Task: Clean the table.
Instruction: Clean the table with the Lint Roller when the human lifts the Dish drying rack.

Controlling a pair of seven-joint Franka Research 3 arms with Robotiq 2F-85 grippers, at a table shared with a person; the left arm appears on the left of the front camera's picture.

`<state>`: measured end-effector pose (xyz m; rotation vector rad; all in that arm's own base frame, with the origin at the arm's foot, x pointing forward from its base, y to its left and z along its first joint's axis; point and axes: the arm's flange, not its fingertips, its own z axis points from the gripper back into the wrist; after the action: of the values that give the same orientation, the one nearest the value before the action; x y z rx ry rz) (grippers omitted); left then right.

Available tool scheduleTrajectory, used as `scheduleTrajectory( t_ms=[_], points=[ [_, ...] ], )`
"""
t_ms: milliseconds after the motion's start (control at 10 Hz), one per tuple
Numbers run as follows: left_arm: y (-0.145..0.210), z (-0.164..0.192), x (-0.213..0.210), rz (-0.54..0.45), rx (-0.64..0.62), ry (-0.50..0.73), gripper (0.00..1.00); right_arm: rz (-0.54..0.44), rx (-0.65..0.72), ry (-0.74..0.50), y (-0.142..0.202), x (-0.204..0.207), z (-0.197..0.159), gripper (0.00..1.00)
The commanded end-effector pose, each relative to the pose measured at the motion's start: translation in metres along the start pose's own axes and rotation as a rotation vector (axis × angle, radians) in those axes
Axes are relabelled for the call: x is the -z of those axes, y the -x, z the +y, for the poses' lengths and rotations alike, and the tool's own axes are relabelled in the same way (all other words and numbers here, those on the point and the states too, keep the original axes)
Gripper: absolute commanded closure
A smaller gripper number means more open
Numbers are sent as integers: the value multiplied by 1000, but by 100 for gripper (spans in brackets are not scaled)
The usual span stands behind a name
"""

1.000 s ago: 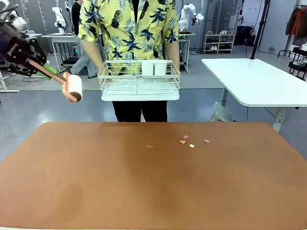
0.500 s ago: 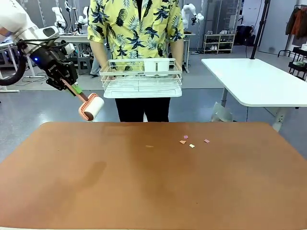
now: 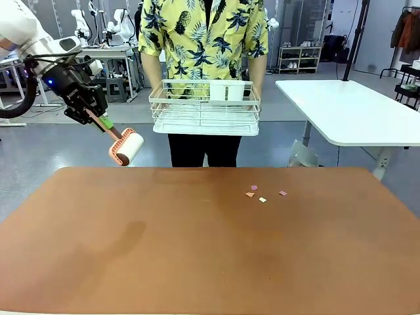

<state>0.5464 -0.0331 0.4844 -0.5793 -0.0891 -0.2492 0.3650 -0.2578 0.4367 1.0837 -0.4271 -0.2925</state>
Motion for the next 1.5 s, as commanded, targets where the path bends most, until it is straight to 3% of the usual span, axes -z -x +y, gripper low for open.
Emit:
scheduleTrajectory(
  t_ms=[0,200,700,1000,1400],
  points=[
    [-4,6,20,-17,-21,63,79,-8,-14,-22,0,0,2,0],
    [-38,7,83,-14,-59,109,79,-8,-14,-22,0,0,2,0],
    [-78,-55,178,-53,-117,115,79,-8,-14,-22,0,0,2,0],
    [-100,-70,221,-45,-239,119,79,-8,-14,-22,0,0,2,0],
    [-85,-66,270,46,-276,155,79,-8,-14,-22,0,0,2,0]
  ],
)
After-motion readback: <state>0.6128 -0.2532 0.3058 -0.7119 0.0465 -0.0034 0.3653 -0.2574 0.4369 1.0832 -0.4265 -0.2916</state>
